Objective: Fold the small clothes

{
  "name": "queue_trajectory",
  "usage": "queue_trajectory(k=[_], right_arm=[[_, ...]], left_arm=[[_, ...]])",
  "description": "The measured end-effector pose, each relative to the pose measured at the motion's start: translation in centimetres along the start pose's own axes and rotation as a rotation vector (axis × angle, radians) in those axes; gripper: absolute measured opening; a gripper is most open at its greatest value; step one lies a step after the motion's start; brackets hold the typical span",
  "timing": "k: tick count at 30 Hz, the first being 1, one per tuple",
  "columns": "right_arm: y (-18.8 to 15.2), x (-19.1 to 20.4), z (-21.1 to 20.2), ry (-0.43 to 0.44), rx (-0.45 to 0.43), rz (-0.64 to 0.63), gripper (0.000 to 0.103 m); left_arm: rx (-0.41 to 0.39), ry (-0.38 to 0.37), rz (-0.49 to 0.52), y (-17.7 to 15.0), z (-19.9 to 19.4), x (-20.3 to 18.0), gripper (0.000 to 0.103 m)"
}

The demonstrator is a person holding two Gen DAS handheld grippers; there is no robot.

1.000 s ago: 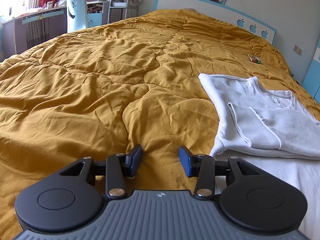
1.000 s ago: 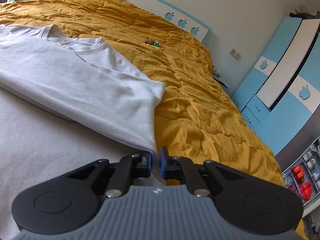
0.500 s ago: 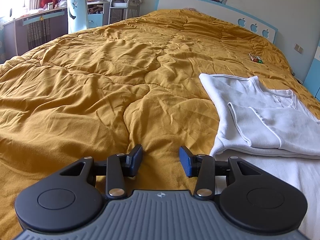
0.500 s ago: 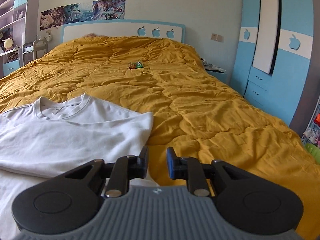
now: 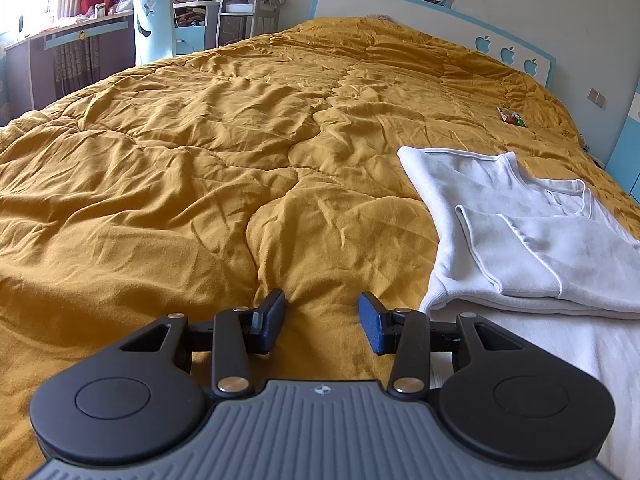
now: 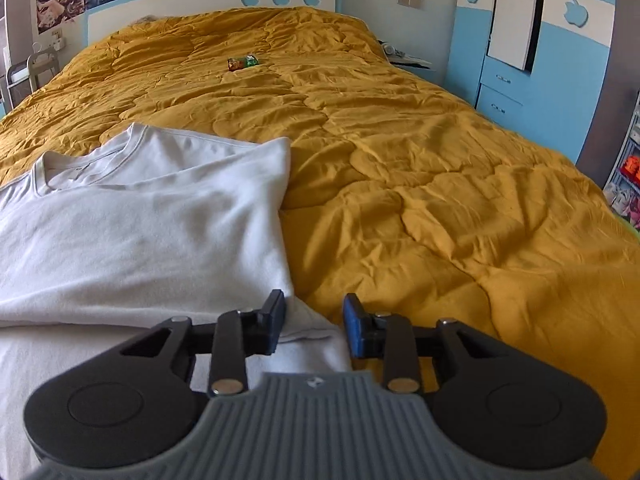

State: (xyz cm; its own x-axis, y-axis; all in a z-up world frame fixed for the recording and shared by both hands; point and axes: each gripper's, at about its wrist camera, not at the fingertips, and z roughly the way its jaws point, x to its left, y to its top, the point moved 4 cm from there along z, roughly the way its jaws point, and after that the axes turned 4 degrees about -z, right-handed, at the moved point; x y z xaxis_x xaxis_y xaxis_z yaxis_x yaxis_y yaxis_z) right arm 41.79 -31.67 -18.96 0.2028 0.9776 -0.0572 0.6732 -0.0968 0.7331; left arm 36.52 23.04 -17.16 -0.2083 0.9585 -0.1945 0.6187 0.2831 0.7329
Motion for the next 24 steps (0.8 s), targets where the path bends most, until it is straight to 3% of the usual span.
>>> queue_trajectory(k=[7, 9, 11, 12, 17, 20, 24], right_arm=[[-1.2, -1.8, -4.2, -0.042, -0.028, -0.003, 0.027], [-1.9, -2.8, -6.3, -0.008, -0.034, 0.045, 0.033], [-2.6, -4.0, -8.7, 0.046, -0.058, 0.099, 0.048], [-3.0, -4.6, -10.0, 0.073, -0.069, 0.119, 0.05], [-5.5, -6.9, -15.5, 0.22, -0.047, 0.195, 0.073], [-7.4, -7.8, -17.3, 0.299, 0.007, 0.239, 0.081], [-10.5, -8.3, -19.1, 0.358, 0.083, 0.263, 0.081]], left_arm=[[0.031, 0.002, 0.002, 0.1, -0.4, -0.1, 0.05], [0.053, -0.002, 0.024, 0.4, -1.4, -0.5, 0.05], [0.036, -0.043, 0.038, 0.6, -2.8, -0.8, 0.05], [0.034, -0.057, 0.039, 0.6, -3.5, -1.0, 0.05], [0.048, -0.029, 0.029, 0.0, -6.9, -1.5, 0.05], [0.088, -0.069, 0.003, -1.1, -9.2, -1.4, 0.05], [0.145, -0.117, -0.06, -2.2, -12.4, -0.6, 0.05]])
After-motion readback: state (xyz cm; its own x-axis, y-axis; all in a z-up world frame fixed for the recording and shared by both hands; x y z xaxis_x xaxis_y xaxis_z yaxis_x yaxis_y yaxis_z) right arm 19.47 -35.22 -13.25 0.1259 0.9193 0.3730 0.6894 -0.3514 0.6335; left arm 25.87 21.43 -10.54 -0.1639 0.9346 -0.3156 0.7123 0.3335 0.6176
